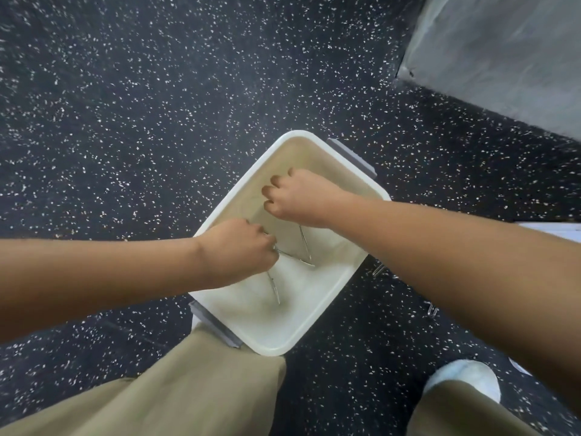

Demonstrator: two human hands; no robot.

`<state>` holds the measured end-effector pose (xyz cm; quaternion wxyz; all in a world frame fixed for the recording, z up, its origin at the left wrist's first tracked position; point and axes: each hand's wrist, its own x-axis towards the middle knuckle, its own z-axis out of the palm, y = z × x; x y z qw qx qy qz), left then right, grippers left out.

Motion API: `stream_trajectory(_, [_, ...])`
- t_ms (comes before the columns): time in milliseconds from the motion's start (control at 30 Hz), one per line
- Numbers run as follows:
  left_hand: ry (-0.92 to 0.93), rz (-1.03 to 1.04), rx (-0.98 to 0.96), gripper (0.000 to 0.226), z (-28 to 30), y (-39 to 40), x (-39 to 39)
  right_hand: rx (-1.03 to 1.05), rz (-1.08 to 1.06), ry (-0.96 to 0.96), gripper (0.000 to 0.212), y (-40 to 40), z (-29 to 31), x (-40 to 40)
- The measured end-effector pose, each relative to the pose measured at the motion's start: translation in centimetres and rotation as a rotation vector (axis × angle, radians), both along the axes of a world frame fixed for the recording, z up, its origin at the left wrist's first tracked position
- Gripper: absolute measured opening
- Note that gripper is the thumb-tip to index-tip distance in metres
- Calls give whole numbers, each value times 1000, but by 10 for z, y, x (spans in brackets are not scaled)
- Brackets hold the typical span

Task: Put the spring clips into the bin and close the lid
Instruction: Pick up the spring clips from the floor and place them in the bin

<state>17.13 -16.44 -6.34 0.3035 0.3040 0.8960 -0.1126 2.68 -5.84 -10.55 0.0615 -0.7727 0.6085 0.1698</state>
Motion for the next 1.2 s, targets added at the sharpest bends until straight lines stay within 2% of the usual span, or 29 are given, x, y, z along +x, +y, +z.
stream_trajectory(133, [-16, 201, 119, 19, 25, -10, -2, 15, -32, 2, 23, -5, -4, 8])
stream_trajectory(233, [-1, 297, 184, 22, 37, -14, 3, 25, -109, 17, 27, -9, -6, 13])
stream_trajectory(433, [-4, 434, 213, 35, 48, -19, -1, 36, -373, -93, 25, -3, 7, 6])
stream_trajectory(567, [19, 455, 237, 29, 55, -15, -10, -23, -478, -237, 29, 23, 41, -4])
stream_trajectory(667, [43, 453, 275, 26, 61, -7, -21, -154, -501, -312, 28, 58, 68, -12])
stream_trajectory(767, [93, 429, 344, 27, 68, 7, -34, -185, -524, -373, 28, 98, 92, -20])
stream_trajectory(900, [98, 388, 396, 28, 73, 31, -53, -177, -623, -363, 26, 152, 113, -34])
stream_trajectory(967, [96, 371, 401, 28, 75, 44, -61, -146, -711, -338, 21, 176, 117, -41])
stream_trajectory(1067, [155, 370, 418, 29, 78, 64, -72, -132, -873, -371, 24, 212, 123, -50])
stream_trajectory(1200, [170, 434, 438, 28, 80, 95, -87, -159, -1171, -409, 16, 264, 107, -55])
